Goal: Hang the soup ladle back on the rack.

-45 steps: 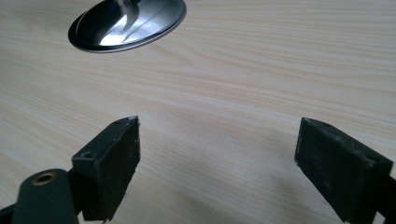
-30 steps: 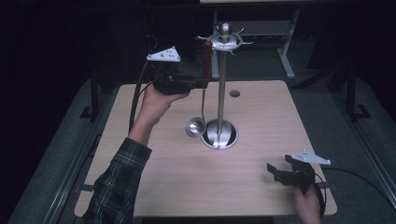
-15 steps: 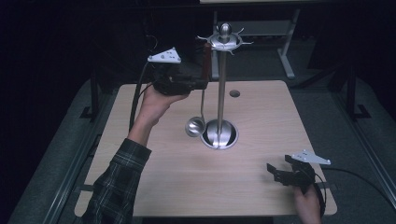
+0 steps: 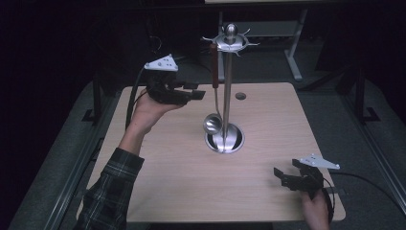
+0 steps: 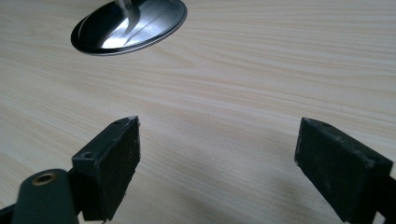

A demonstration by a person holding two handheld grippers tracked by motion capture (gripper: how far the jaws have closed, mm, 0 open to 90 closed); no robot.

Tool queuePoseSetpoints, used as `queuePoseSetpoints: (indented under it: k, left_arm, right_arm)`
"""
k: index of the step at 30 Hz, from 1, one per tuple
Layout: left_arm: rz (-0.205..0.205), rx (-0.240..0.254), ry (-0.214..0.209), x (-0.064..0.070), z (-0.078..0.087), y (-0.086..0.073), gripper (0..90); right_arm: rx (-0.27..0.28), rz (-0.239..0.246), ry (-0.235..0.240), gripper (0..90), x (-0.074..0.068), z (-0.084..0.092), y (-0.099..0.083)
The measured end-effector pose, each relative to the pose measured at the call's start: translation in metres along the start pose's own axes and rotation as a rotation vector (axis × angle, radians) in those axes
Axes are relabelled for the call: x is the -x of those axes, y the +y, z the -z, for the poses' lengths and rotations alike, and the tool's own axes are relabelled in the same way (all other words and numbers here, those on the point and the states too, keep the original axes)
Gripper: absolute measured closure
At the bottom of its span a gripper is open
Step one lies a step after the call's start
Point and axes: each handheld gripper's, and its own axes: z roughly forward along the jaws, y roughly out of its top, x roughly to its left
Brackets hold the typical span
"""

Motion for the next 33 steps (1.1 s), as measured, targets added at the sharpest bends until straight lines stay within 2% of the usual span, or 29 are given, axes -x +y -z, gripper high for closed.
queuePoseSetpoints:
  k: [6, 12, 21, 33]
  left_arm:
    - [0.001, -0.028, 0.023, 0.002, 0.01, -0.016, 46.9]
    - [0.027, -0.048, 0.055, 0.007, 0.02, -0.04, 43.4]
    - [0.041, -0.087, 0.082, 0.011, 0.027, -0.068, 39.5]
    - [0.093, -0.142, 0.111, 0.013, 0.032, -0.119, 35.0]
  right_arm:
    - [-0.004, 0.002, 0.002, 13.6, 0.0, 0.0, 0.0]
    - [-0.003, 0.01, -0.002, 13.6, -0.001, 0.0, 0.0]
    - [-0.002, 0.007, -0.003, 13.6, -0.002, -0.001, 0.0]
    - [-0.002, 0.006, -0.006, 13.6, -0.002, -0.001, 0.0]
